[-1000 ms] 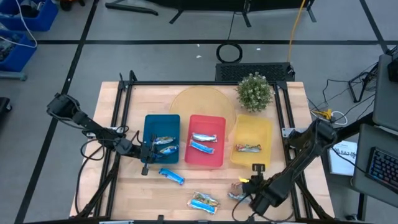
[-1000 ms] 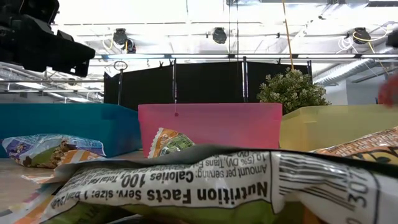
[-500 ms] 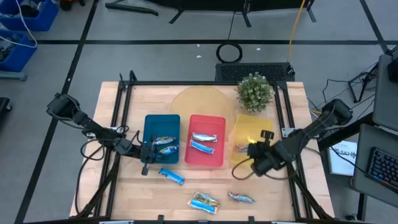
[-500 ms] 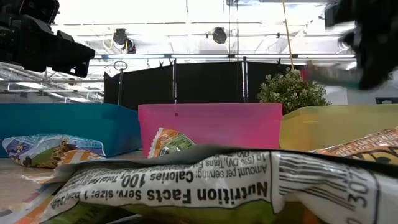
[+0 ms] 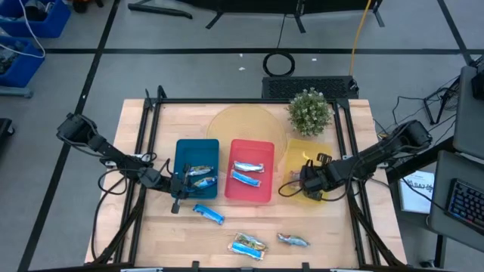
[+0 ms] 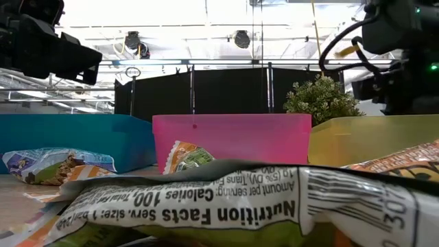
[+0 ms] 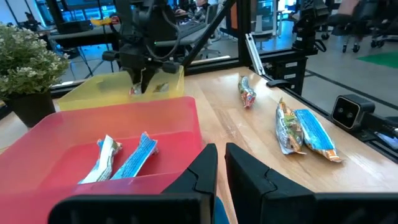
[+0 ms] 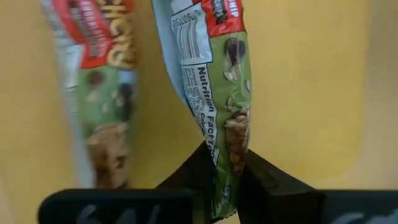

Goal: Pick and place Granola Bars by type
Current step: Put the red granola bar into the yellow bin, then put the orange granola bar into the red bin

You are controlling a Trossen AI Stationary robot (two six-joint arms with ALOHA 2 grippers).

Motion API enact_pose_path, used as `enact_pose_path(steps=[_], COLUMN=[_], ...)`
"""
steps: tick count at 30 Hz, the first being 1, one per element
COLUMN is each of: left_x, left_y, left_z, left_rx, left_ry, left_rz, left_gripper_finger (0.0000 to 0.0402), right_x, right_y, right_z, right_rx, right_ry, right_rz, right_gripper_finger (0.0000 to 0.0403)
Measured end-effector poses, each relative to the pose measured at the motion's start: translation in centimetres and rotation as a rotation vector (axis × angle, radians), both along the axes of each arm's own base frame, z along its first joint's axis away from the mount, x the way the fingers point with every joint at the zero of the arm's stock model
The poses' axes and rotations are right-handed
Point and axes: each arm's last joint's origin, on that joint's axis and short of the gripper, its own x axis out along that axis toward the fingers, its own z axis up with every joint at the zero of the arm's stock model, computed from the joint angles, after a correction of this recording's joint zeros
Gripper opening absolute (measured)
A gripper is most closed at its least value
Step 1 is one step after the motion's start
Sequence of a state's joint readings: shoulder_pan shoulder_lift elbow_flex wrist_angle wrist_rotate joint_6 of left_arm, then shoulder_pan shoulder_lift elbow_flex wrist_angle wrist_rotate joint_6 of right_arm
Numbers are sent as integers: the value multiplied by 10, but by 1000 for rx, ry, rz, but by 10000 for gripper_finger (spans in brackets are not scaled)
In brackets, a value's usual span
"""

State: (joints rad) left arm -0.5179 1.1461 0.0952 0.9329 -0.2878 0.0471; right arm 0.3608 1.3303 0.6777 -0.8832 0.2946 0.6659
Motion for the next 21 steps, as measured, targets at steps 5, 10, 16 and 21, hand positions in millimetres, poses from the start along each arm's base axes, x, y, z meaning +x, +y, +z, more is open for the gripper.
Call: enact_pose_path(steps=[5, 10, 16, 21], left_x=[0, 0, 5, 32], left_y=[0, 0, -3, -22], left_z=[0, -1, 4, 28], left_rx=[-10, -20, -129, -61], left_ry=[2, 10, 47, 250], left_rz=[0, 1, 11, 56], left_gripper_finger=[42, 42, 42, 42], right_x=[3, 2, -2, 0], right_y=[-1, -1, -6, -3], right_z=[0, 3, 25, 54], right_rx=[-33, -34, -169, -300], right_ry=[-35, -44, -249, -560], right_rz=[5, 25, 24, 71], right_gripper_finger=[108, 174, 190, 156])
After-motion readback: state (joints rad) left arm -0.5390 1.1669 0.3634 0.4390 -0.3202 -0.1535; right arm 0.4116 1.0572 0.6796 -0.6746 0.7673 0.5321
